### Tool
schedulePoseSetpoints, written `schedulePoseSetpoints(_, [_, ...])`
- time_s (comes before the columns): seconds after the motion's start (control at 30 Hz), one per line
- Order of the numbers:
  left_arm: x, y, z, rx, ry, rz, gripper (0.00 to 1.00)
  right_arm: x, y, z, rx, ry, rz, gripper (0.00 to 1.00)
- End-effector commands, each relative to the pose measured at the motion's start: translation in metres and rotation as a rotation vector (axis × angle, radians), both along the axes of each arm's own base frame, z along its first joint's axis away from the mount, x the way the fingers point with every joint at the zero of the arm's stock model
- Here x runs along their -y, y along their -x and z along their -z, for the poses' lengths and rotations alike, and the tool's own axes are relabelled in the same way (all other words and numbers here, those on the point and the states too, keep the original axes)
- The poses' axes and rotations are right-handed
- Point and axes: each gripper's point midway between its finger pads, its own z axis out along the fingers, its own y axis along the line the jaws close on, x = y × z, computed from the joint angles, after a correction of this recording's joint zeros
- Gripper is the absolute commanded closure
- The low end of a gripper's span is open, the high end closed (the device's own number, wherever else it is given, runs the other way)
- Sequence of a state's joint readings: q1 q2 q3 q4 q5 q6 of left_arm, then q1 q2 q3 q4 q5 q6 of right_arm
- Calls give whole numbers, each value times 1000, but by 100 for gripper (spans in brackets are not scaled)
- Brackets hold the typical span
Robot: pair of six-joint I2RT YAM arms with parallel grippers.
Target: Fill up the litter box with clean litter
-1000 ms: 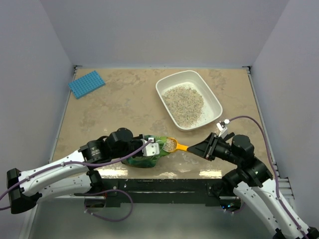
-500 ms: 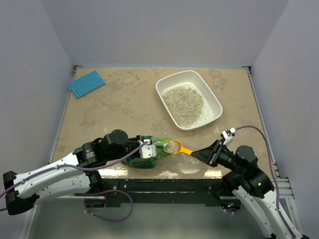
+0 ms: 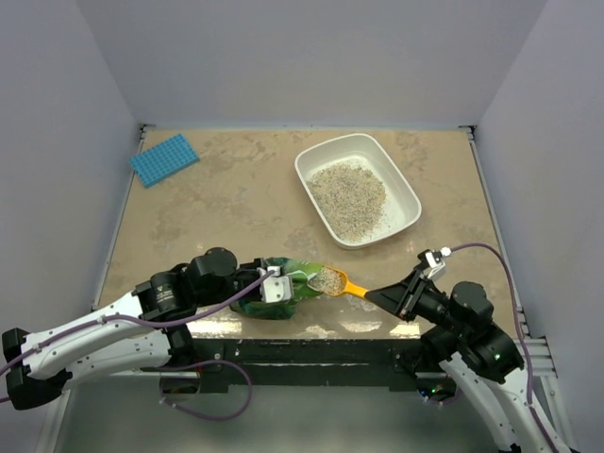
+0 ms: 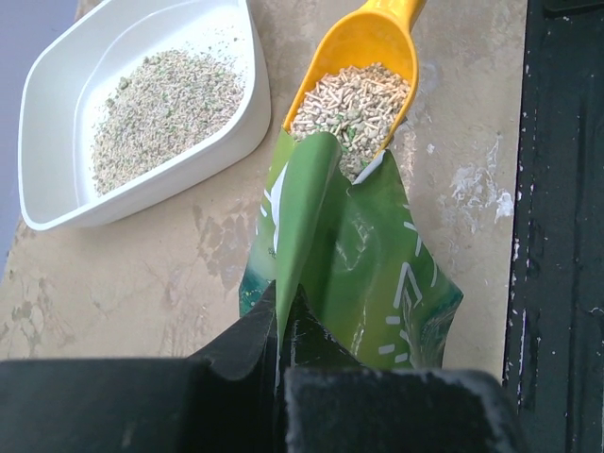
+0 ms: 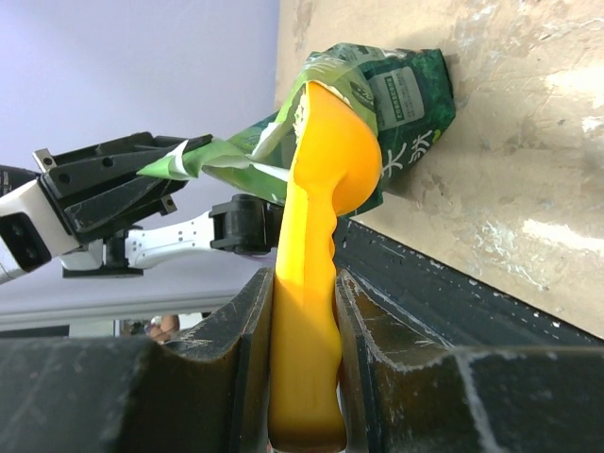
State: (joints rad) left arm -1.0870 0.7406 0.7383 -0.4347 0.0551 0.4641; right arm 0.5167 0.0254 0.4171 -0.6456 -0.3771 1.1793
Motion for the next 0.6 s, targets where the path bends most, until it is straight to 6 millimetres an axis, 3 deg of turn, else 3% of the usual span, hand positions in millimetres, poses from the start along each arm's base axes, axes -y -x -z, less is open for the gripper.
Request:
schedulePoseSetpoints(0.0, [-5, -5, -17, 35, 62, -43, 100, 20, 4, 19, -61, 86, 91, 100])
schedulePoseSetpoints(0.3, [-9, -11, -30, 53, 115, -92, 100, 22, 7, 5, -44, 65, 98, 100])
schedulePoseSetpoints(0.57, [-14, -20, -40, 72, 160, -163, 100, 20, 10, -20, 5, 18, 79, 100])
